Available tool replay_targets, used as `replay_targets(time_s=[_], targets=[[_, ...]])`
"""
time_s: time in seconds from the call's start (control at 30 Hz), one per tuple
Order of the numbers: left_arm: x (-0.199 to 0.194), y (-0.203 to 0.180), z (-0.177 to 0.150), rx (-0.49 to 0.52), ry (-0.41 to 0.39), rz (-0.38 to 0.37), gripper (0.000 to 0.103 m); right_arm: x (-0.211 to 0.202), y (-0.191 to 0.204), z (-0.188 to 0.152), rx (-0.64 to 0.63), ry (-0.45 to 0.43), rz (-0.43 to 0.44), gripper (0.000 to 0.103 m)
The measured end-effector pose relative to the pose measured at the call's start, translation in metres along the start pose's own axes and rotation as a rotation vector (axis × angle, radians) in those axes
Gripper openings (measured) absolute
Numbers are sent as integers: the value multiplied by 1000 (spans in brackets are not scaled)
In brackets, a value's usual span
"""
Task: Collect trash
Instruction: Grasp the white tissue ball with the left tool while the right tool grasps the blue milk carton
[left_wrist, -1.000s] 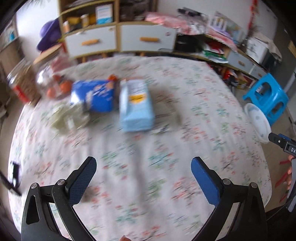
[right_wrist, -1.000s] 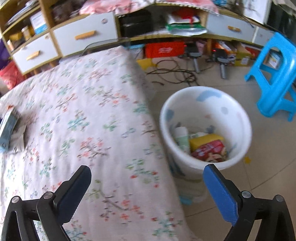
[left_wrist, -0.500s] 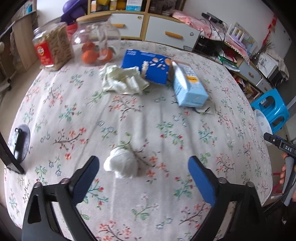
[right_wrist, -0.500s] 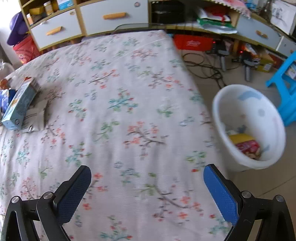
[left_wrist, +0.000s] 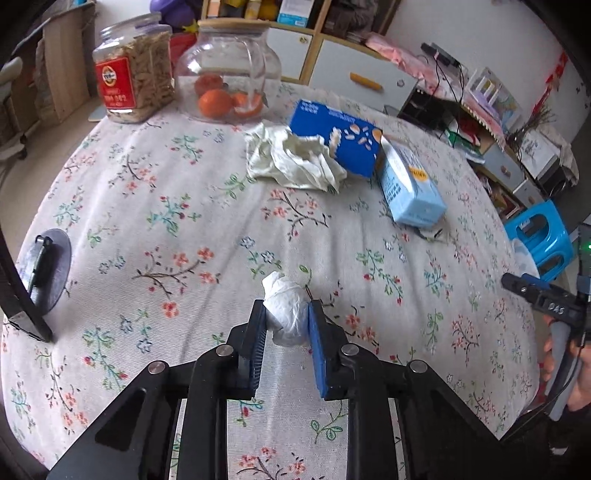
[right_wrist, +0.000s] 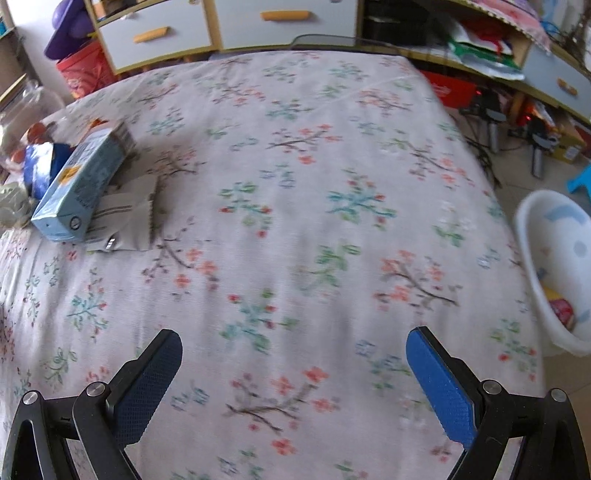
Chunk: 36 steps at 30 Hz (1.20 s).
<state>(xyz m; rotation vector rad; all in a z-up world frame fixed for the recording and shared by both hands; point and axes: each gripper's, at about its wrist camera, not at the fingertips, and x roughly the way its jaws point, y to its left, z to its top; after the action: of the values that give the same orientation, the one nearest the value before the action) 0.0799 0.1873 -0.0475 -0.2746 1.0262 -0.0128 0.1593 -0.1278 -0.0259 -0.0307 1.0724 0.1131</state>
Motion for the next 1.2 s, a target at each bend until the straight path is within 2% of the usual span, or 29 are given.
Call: replay_targets(time_s=[0.27, 0.67, 0.77, 0.93, 1.2], targets=[[-22, 3, 11, -5, -74, -12, 23, 15, 38, 12, -33, -16, 50, 100], [-29, 8, 22, 2, -126, 36, 23, 24, 111, 35, -78, -108, 156, 100], [-27, 6, 25, 16, -131, 51, 23, 26, 126, 40, -71, -131, 182, 95], [-23, 6, 27, 23, -121, 50, 23, 36, 150, 44, -95, -147, 187, 81], [-21, 5, 26, 23, -116, 53, 23, 46, 164, 44, -117, -157, 195, 71]])
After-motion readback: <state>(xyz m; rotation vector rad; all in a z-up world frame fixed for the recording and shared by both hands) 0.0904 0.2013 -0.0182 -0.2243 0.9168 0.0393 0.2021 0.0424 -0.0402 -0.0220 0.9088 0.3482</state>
